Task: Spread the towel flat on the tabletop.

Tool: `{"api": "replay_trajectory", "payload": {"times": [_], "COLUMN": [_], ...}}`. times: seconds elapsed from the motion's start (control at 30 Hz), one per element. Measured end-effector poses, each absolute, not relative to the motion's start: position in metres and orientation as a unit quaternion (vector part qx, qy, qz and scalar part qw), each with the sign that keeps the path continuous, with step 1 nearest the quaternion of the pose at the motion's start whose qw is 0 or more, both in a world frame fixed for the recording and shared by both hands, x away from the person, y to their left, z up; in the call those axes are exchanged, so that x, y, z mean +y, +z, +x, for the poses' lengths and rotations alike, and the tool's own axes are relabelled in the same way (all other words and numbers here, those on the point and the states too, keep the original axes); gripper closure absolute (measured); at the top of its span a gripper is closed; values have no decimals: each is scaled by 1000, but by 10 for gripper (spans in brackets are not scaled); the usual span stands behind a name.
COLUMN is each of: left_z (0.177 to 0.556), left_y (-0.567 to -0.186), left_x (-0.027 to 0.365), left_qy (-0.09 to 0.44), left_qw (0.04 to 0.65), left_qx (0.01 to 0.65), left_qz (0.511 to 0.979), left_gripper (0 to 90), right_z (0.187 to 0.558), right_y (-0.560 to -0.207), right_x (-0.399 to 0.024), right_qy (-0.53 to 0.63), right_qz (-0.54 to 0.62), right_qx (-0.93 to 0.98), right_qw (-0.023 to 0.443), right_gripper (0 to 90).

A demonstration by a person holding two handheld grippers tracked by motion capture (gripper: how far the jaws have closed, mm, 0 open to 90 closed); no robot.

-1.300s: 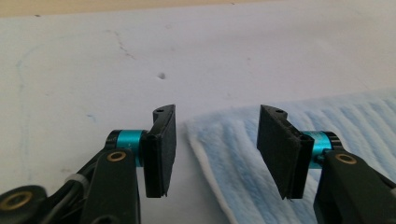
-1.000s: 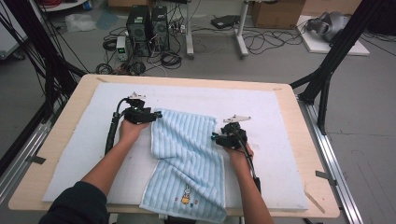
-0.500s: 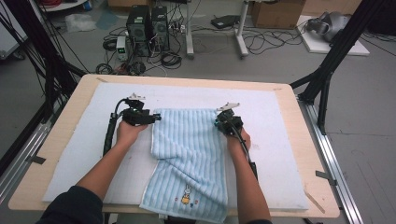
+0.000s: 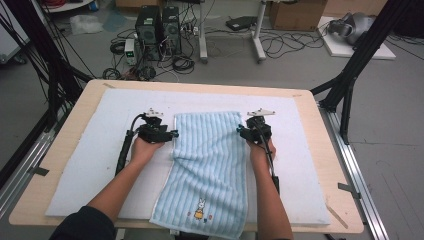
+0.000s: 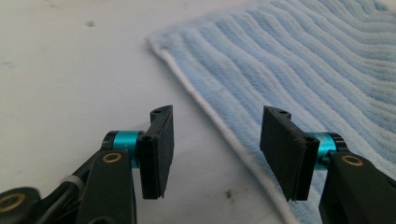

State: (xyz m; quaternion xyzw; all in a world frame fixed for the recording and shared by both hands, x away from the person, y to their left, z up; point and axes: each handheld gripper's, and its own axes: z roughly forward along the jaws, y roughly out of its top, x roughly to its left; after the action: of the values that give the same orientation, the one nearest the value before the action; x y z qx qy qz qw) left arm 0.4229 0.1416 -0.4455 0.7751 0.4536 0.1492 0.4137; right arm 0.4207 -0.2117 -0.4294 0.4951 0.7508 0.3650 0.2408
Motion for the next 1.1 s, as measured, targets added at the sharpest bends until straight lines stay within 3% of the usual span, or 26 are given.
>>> {"api": "replay_trajectory", "payload": {"times": [0.17, 0.2, 0.27, 0.3, 0.53, 0.63, 0.7, 0.83, 1.1], "left_z": [423, 422, 422, 425, 461, 466, 466, 462, 451], "left_y": [-447, -446, -443, -442, -443, -445, -444, -439, -439], "left_x": [122, 118, 108, 105, 130, 143, 147, 154, 166], "left_qy": [178, 192, 217, 220, 244, 249, 236, 213, 178], "left_qw": [387, 376, 358, 351, 352, 365, 375, 393, 405], "left_qx": [421, 398, 365, 362, 437, 470, 484, 494, 488], "left_qz": [801, 815, 831, 835, 791, 764, 755, 746, 752], "left_gripper": [462, 529, 775, 829, 849, 807, 606, 466, 431], "right_z": [404, 401, 398, 394, 377, 371, 370, 371, 377], "right_y": [-429, -430, -431, -432, -438, -442, -443, -441, -447], "right_x": [-219, -220, -219, -217, -215, -214, -213, -212, -202], "right_qy": [384, 385, 374, 376, 386, 390, 389, 402, 404], "right_qz": [477, 472, 459, 453, 443, 444, 442, 446, 444], "right_qx": [758, 762, 779, 780, 783, 782, 785, 776, 782], "right_qw": [225, 219, 209, 213, 204, 198, 194, 191, 167], "right_gripper": [556, 537, 529, 533, 531, 530, 528, 528, 563]}}
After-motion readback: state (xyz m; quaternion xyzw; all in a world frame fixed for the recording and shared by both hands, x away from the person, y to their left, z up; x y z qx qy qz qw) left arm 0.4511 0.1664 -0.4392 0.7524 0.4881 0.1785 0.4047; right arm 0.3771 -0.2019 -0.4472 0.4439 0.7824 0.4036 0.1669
